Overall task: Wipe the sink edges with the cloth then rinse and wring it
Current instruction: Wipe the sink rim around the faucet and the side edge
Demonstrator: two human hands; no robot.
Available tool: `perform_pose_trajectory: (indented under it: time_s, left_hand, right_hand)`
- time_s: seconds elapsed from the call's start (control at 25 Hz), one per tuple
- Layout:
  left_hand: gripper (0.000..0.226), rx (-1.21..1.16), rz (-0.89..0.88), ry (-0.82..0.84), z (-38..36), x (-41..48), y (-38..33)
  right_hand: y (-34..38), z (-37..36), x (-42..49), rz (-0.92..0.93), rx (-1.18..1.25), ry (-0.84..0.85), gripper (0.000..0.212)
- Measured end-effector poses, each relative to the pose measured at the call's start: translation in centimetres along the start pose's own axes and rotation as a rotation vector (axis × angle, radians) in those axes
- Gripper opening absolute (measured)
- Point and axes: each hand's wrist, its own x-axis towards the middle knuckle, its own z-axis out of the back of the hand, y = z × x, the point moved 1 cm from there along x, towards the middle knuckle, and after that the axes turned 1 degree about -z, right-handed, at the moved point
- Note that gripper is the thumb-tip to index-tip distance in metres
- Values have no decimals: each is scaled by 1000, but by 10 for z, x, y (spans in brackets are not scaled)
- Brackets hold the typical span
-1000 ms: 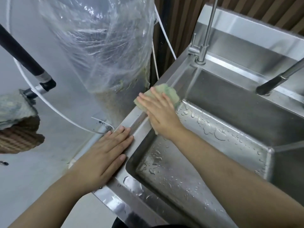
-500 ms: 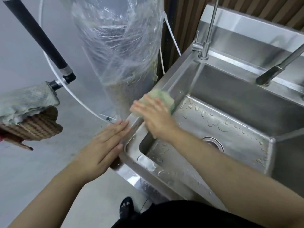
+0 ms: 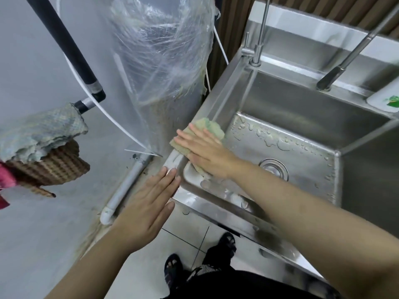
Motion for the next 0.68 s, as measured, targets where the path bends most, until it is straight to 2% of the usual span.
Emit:
perform_pose_trajectory:
  time_s: [0.08,0.2,0.24,0.32,0.48,0.52,0.56,0.68]
  left_hand:
    - [51,-5,-8,-15,4,-1,2]
    - [50,-15,6,-32,9,-8,6]
    - [50,-14,-3,-23,8,-10,7]
    - [50,-5,-32,-2,5,-14,12]
    - [50,-26,-54,0,4,-18,12]
    - [50,-37,-58,-1,4,-19,12]
    - [50,-44,-65,-2,5,-19,12]
    - [50,-40,-77,-5,8,-19,13]
  right_hand:
    - [-18,16,6,-84,95,-6,49]
    - [-29,12,12,-428,251,-340,43]
    - [-21,6,12,-508,265,-353,43]
    - [-2,-8,2,-471,268,-255,45]
    - [12,-10,-33,-98,201,-27,45]
    - [6,-6,-33,-52,156,25,45]
    - [-3,0,-26,-67,123,49,46]
    - [-21,15,-2,-302,136,-19,48]
